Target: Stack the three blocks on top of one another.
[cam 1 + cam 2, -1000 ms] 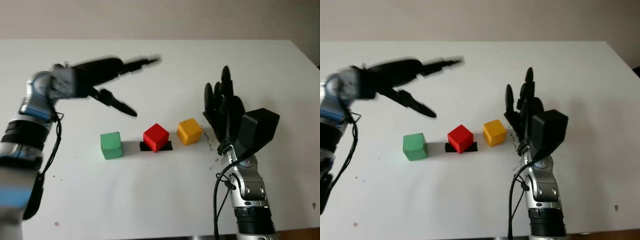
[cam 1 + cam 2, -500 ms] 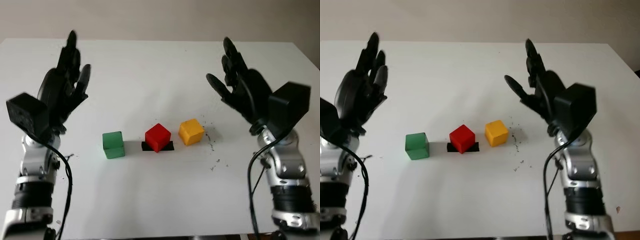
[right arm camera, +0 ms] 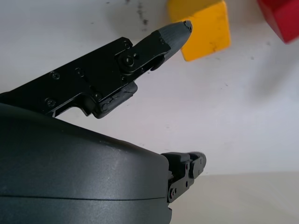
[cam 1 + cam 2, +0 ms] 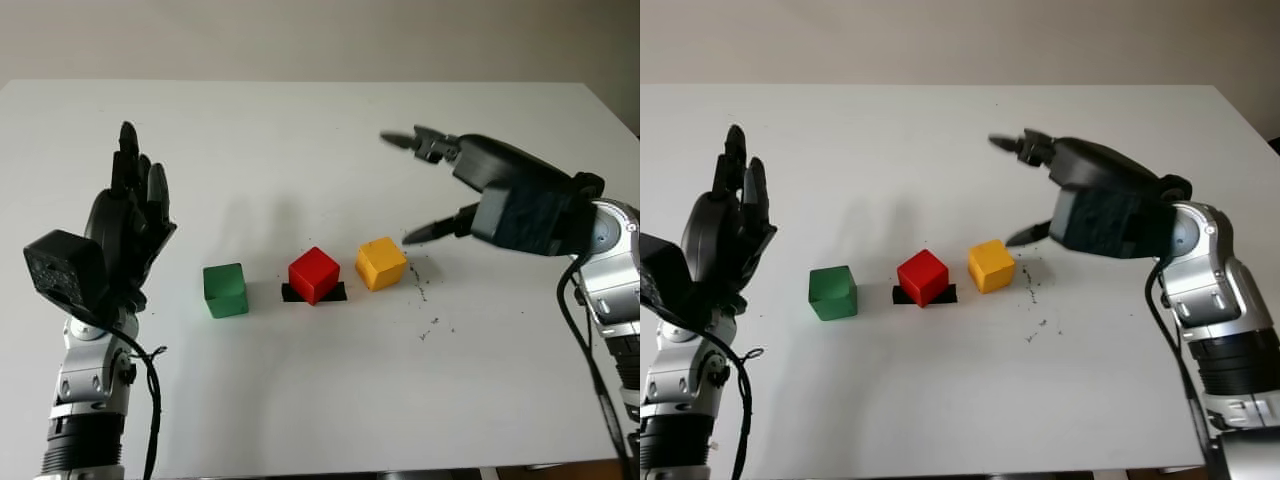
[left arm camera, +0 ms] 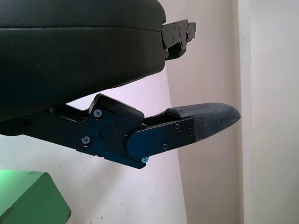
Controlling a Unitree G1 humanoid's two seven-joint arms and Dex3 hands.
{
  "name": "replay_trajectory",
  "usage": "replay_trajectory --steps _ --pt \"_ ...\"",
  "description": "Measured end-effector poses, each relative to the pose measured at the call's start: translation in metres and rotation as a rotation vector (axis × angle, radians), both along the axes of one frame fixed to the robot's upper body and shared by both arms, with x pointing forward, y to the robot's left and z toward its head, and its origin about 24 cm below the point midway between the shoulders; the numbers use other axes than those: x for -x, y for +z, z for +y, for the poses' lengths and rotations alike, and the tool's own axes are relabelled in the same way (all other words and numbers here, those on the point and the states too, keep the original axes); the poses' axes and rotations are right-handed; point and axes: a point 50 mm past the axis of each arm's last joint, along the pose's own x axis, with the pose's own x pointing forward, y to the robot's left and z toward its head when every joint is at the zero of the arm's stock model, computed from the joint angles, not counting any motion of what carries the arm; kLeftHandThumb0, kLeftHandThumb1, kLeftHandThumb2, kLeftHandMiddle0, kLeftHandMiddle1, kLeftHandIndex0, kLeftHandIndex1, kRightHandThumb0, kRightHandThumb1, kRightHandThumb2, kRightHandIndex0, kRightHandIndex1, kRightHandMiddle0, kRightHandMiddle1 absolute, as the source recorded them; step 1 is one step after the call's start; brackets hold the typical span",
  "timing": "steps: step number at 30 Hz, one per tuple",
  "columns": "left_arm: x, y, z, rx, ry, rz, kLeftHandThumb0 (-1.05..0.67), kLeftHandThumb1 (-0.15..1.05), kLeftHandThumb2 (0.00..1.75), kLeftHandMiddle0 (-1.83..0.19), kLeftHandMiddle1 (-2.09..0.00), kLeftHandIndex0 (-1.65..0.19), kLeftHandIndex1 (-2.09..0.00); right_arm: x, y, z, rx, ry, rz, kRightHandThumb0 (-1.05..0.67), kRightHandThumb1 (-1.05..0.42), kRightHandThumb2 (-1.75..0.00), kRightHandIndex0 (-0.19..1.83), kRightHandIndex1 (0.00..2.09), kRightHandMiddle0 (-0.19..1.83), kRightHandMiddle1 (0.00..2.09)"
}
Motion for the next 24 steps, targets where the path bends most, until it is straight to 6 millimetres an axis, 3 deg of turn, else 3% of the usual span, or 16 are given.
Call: replay_trajectory --steps 9,24 --pt "-0.001 0.002 -0.001 -0.006 -0.012 -0.007 -0.78 1.05 0.67 0.19 0.00 0.19 0.00 0.003 -0.005 0.011 0.158 0.085 -0.030 -0.78 -0.83 -0.07 0.06 0.07 0.36 0.08" --pt "-0.003 0.005 -0.005 -0.029 -0.027 -0.019 -0.76 1.05 0.66 0.19 0.00 0.19 -0.02 0.001 -0.028 0.016 0.203 0.142 0.002 -0.72 -0.85 -0.05 0.06 0.06 0.42 0.08"
